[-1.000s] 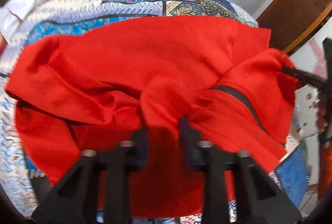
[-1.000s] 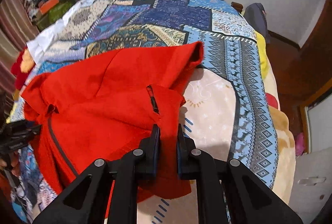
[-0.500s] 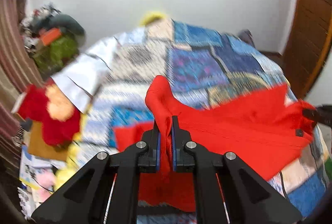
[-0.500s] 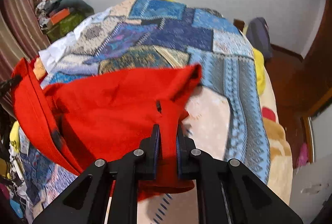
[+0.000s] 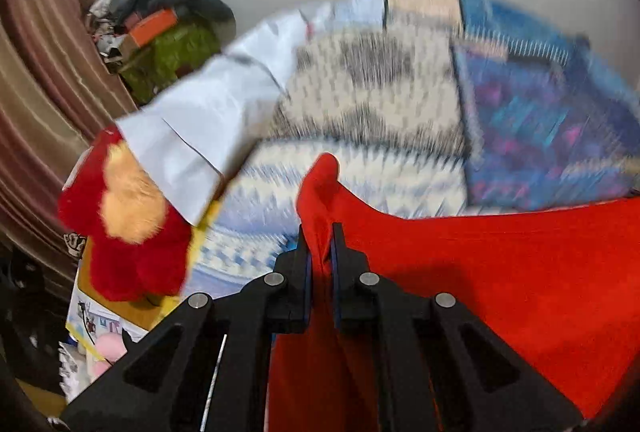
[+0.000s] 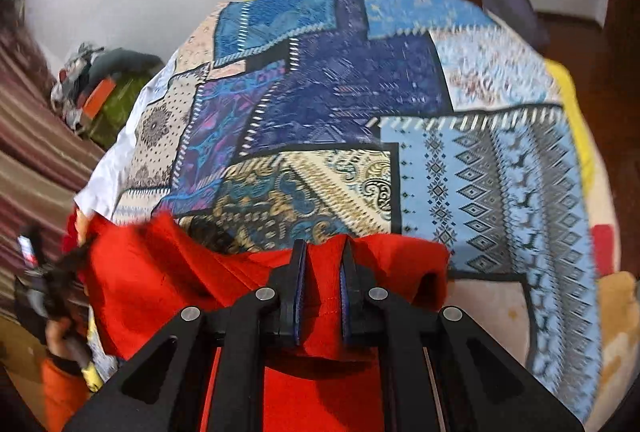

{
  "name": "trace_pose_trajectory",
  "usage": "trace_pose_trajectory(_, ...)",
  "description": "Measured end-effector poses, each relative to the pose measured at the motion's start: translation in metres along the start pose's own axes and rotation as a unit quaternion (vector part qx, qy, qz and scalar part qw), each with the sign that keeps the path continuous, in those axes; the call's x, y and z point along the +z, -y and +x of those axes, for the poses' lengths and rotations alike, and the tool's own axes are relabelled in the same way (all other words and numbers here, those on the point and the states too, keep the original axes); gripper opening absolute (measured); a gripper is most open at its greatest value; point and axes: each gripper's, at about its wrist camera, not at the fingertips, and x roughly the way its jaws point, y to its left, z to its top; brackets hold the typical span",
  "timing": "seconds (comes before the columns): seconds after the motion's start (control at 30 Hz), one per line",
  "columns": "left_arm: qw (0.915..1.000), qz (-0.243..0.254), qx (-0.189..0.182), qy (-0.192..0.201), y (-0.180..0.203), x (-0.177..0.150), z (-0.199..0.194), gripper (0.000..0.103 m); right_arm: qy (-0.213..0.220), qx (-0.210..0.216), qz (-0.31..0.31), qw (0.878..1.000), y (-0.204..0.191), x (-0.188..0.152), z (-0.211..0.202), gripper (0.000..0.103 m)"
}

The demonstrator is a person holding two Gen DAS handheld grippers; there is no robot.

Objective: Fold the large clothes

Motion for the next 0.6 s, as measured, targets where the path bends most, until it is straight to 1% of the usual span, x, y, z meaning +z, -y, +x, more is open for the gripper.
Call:
trace_pose_trajectory(0.03, 0.9999, 0.003, 0.001, -0.013, 0.004, -0.003, 0.011, 0.008, 0.003, 0.008, 0.005, 1.000, 0.007, 0.000, 0.000, 0.012)
trace_pose_trajectory(0.07, 0.9995, 0.006, 0.003, -0.029, 0.008, -0.009, 0.026, 0.008, 0.012, 0.004, 0.002, 1.000, 0.013, 0.000, -0.002, 0.015)
trace_pose_trajectory(0.1, 0.9993, 0.007, 0.004, -0.036, 0.011, -0.015, 0.033, 0.008, 0.035, -0.031, -0.006, 0.999, 0.019, 0.002, -0.011, 0.016)
trace_pose_trajectory(0.13, 0.9990, 0.009, 0.016, -0.041, 0.013, -0.021, 0.041, 0.008, 0.058, -0.106, -0.010, 0.993, 0.024, 0.003, -0.020, 0.016)
trace_pose_trajectory(0.17, 0.9989, 0.013, 0.023, -0.038, 0.015, -0.025, 0.045, 0.008, 0.087, -0.205, -0.018, 0.975, 0.031, 0.006, -0.031, 0.016)
trace_pose_trajectory(0.2, 0.9991, 0.015, 0.024, -0.033, 0.016, -0.028, 0.045, 0.008, 0.095, -0.229, -0.028, 0.968, 0.038, 0.008, -0.039, 0.016)
trace_pose_trajectory(0.23, 0.9991, 0.019, 0.024, -0.029, 0.017, -0.029, 0.042, 0.008, 0.089, -0.222, -0.033, 0.970, 0.045, 0.009, -0.045, 0.016)
trace_pose_trajectory(0.27, 0.9990, 0.028, 0.018, -0.029, 0.019, -0.029, 0.039, 0.008, 0.080, -0.205, -0.035, 0.975, 0.051, 0.008, -0.053, 0.016)
trace_pose_trajectory(0.33, 0.9987, 0.040, -0.005, -0.030, 0.018, -0.027, 0.030, 0.008, 0.082, -0.188, -0.049, 0.977, 0.050, 0.001, -0.070, 0.016)
trace_pose_trajectory(0.4, 0.9988, 0.041, -0.020, -0.016, 0.012, -0.022, 0.010, 0.008, 0.096, -0.188, -0.079, 0.974, 0.036, -0.010, -0.088, 0.016)
trace_pose_trajectory(0.5, 0.9984, 0.040, -0.037, 0.014, 0.001, -0.011, -0.029, 0.011, 0.112, -0.173, -0.140, 0.969, -0.003, -0.029, -0.100, 0.016)
trace_pose_trajectory(0.57, 0.9979, 0.033, -0.045, 0.034, -0.009, -0.007, -0.056, 0.017, 0.113, -0.167, -0.171, 0.964, -0.028, -0.040, -0.098, 0.016)
trace_pose_trajectory(0.6, 0.9974, 0.027, -0.050, 0.045, -0.014, -0.004, -0.071, 0.029, 0.111, -0.164, -0.187, 0.962, -0.042, -0.046, -0.097, 0.016)
